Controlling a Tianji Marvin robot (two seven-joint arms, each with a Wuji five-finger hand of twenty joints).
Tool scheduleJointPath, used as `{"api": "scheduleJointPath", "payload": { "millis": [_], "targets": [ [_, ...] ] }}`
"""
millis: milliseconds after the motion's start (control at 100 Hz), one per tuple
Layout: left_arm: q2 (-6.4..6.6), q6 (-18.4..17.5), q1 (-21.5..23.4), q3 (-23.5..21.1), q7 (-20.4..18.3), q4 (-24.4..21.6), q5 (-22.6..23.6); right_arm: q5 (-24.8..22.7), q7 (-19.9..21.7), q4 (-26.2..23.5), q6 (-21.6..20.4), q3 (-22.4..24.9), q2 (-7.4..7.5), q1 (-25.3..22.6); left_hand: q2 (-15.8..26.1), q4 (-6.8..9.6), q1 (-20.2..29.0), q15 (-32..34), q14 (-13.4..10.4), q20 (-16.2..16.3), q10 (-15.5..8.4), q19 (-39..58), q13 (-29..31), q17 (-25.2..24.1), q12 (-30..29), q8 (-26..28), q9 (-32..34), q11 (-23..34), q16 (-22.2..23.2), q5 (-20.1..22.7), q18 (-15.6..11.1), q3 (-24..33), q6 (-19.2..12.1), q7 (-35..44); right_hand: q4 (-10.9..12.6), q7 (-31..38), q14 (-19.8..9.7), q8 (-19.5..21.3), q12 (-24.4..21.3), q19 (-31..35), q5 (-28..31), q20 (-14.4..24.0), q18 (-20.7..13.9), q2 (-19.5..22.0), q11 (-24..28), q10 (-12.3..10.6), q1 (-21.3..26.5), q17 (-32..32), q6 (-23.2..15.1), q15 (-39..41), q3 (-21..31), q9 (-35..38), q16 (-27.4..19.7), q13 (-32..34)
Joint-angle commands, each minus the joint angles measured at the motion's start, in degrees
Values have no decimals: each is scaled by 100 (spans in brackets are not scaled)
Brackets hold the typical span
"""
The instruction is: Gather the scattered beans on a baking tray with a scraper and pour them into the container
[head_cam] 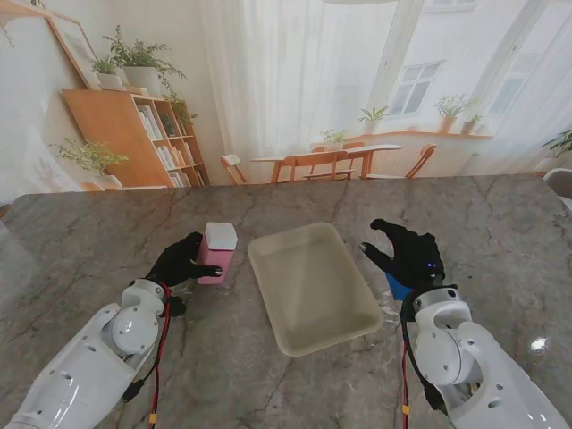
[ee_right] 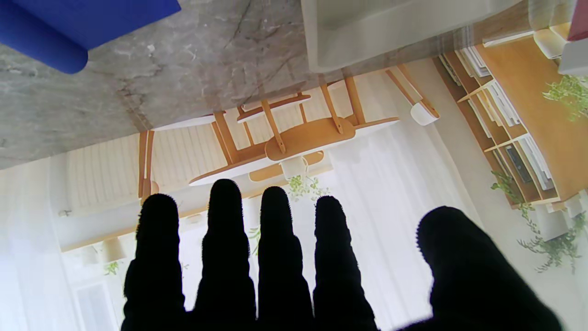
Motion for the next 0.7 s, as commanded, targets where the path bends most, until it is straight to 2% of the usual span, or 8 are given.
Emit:
{"api": "scheduleJointPath", "payload": {
  "millis": [0, 70, 330, 440, 480, 590, 690],
  "targets": [
    [-60, 23, -25, 38, 19, 60, -24, 61, 79, 107, 2, -49, -37, 21, 2029, -8, 717, 98, -153, -97, -804, 182, -129, -99, -7, 398, 103, 734, -51, 148, 18, 912, -837, 1581, 212, 21, 51, -120, -25, -140, 54, 44, 12, 105, -40, 27, 67, -122, -92, -81, -131, 39, -24, -64],
    [-73, 35, -30, 62, 49, 118, -47, 104, 87, 175, 1, -90, -38, 53, 1992, -12, 677, 156, -149, -129, -796, 200, -163, -129, -198, 328, 40, 900, -87, 186, 41, 908, -907, 1527, 212, 32, 62, -124, -9, -144, 63, 60, 15, 108, -8, 36, 69, -114, -100, -81, -137, 124, -20, -61],
    [-44, 107, 99, -2, -13, 60, -21, 202, 132, 254, -8, -138, -42, 91, 1861, -15, 567, 120, -95, -167, -707, 169, -215, -151, -461, 97, -44, 855, -146, 289, 82, 911, -1066, 1344, 212, 128, 65, -113, 14, -171, 240, 101, 15, 107, 9, 46, 82, -123, -118, -75, -151, 192, -3, -50],
    [-20, 146, 189, -53, -84, 3, -8, 213, 112, 271, -15, -139, -45, 94, 1814, -8, 509, 69, -64, -192, -642, 139, -252, -178, -871, -106, -105, 820, -197, 334, 122, 923, -1034, 1154, 212, 175, 72, -107, 26, -177, 313, 121, 12, 109, 20, 37, 85, -120, -136, -66, -156, 220, 8, -36],
    [-12, 153, 226, -70, -117, -20, -17, 215, 112, 273, -15, -139, -46, 91, 1787, -7, 487, 36, -41, -209, -619, 105, -277, -201, -1259, -194, -151, 870, -228, 355, 134, 929, -1028, 1064, 212, 175, 66, -110, 29, -180, 304, 126, 17, 110, 20, 37, 83, -120, -134, -62, -159, 222, 11, -32],
    [41, 145, 322, -105, -276, -90, 28, 231, 120, 267, 1, -144, -47, 83, 1651, 5, 369, -198, -17, -257, -501, -65, -434, -331, -1770, -564, -299, 582, -385, 342, 268, 936, -920, 545, 212, 196, 82, -110, 40, -184, 322, 144, 22, 111, 27, 41, 86, -115, -145, -52, -164, 239, 22, -24],
    [87, 182, 403, -135, -435, -165, 78, 251, 153, 256, 8, -147, -46, 78, 1629, 30, 178, -465, 82, -317, -326, -316, -769, -589, -2101, -855, -638, 195, -569, 232, 420, 949, -680, -340, 211, 209, 84, -113, 49, -189, 337, 156, 28, 112, 35, 37, 85, -116, -160, -37, -170, 259, 34, -3]
  ]
}}
